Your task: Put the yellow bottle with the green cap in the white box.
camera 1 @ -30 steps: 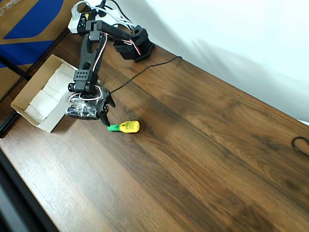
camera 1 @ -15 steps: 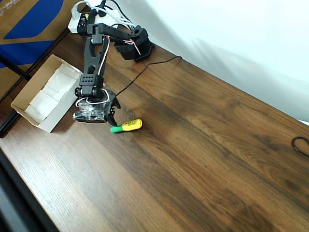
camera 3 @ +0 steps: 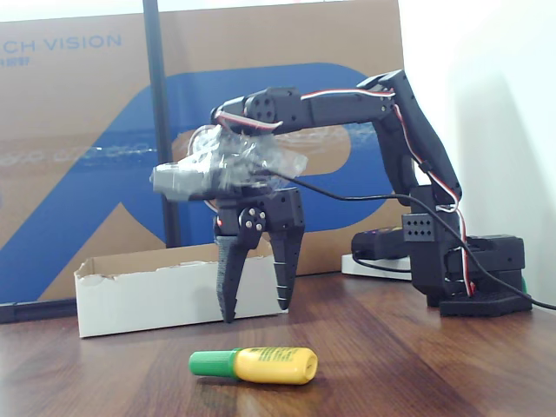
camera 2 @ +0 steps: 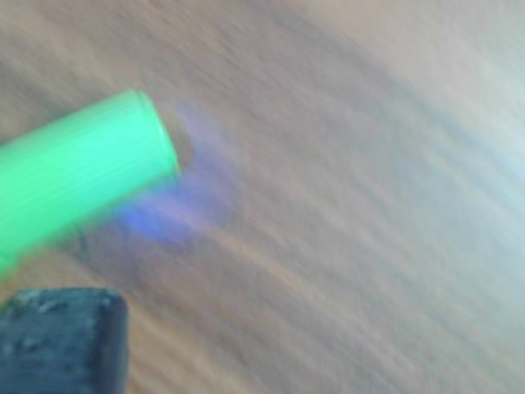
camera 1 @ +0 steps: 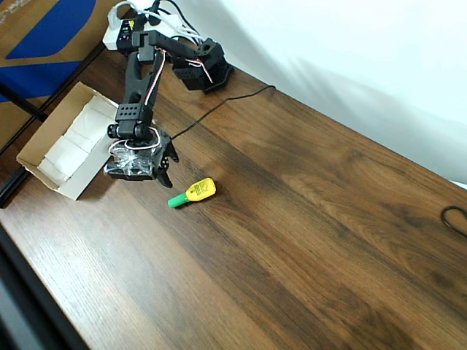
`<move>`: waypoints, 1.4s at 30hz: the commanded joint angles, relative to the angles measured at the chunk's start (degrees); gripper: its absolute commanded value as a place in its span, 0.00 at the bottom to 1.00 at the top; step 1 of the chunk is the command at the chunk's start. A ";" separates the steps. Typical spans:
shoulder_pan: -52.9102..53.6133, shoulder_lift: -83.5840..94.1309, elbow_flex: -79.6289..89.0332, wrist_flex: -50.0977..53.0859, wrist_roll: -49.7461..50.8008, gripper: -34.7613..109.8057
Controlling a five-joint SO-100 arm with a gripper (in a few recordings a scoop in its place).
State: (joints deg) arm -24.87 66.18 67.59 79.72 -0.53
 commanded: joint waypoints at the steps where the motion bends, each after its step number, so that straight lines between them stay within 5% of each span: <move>1: -0.97 6.15 -3.60 0.97 0.18 0.44; 12: -6.77 1.41 -7.03 0.26 -10.63 0.48; 42: -6.06 -3.69 -10.72 0.18 -10.37 0.50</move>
State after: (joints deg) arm -31.11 61.35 61.26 78.75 -10.02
